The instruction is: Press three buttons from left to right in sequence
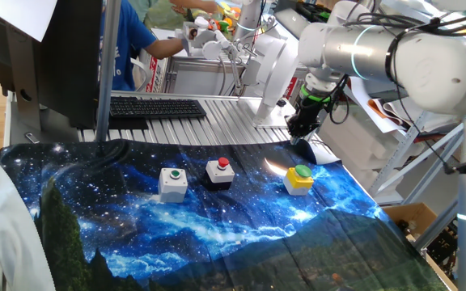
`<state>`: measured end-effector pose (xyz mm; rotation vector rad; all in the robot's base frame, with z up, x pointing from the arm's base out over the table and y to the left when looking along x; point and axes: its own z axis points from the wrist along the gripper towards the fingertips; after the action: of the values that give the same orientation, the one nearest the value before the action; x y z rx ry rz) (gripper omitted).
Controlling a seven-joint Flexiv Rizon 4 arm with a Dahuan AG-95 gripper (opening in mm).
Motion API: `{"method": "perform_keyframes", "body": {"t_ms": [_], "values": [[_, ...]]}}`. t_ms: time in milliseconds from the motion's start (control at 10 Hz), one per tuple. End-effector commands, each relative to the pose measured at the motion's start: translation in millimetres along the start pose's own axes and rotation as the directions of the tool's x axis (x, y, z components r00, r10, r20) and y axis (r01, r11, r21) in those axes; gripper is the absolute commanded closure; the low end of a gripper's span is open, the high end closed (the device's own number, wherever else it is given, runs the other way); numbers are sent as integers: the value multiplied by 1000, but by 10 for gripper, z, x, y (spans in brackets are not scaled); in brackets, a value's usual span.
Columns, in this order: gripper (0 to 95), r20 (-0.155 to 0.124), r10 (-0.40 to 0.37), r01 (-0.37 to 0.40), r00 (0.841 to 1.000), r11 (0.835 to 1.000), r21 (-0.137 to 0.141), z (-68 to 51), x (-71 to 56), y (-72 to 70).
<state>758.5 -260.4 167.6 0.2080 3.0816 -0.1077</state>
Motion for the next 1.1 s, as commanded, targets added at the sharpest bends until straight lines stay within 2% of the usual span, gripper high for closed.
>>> {"method": "perform_keyframes", "body": {"t_ms": [100, 500, 800, 900, 1100], "values": [[950, 7, 2, -2, 1000, 1000, -3, -4, 19, 3], [950, 0, -3, 3, 1000, 999, -32, -7, 19, 4], [950, -2, -2, 2, 1000, 998, -66, -16, 19, 0], [950, -3, -6, 6, 1000, 997, -71, -18, 19, -2], [950, 1, -25, 25, 1000, 998, -60, -27, 21, -13]]}}
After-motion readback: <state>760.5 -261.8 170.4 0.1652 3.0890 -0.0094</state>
